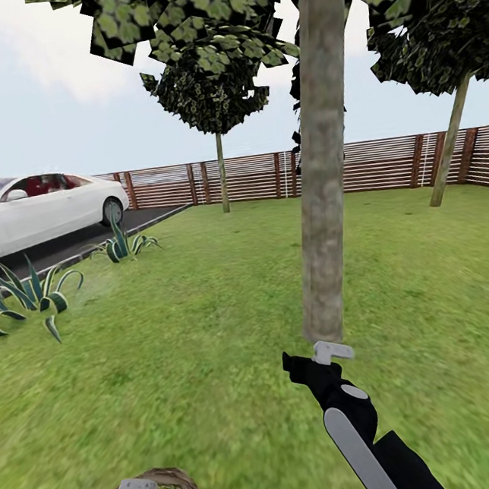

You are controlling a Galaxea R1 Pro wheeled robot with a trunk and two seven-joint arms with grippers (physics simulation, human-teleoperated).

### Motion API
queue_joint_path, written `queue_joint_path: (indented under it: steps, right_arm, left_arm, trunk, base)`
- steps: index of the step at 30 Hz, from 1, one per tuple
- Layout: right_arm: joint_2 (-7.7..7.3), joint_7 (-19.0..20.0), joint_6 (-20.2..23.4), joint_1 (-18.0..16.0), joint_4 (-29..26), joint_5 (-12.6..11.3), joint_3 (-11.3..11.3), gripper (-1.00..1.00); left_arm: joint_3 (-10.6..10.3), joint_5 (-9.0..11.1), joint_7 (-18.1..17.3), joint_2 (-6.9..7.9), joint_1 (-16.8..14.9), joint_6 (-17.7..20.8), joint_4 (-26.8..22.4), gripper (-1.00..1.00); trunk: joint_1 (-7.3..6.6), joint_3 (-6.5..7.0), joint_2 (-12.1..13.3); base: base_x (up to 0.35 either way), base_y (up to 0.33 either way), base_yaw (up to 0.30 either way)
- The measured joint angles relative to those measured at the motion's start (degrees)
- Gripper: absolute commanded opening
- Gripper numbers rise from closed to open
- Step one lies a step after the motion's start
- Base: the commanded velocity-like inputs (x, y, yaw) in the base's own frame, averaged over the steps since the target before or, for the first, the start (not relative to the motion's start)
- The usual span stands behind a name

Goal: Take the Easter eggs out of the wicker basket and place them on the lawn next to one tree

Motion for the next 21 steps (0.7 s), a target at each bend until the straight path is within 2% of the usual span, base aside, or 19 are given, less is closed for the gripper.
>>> queue_joint_path:
  steps: [21]
  right_arm:
    - [0.06,0.0,0.0,0.0,0.5,0.0,-0.1,1.0]
  left_arm:
    - [-0.1,0.0,0.0,0.0,0.0,-0.1,-0.2,1.0]
  trunk:
    - [0.0,0.0,0.0]
  base:
    - [0.036,0.002,0.0]
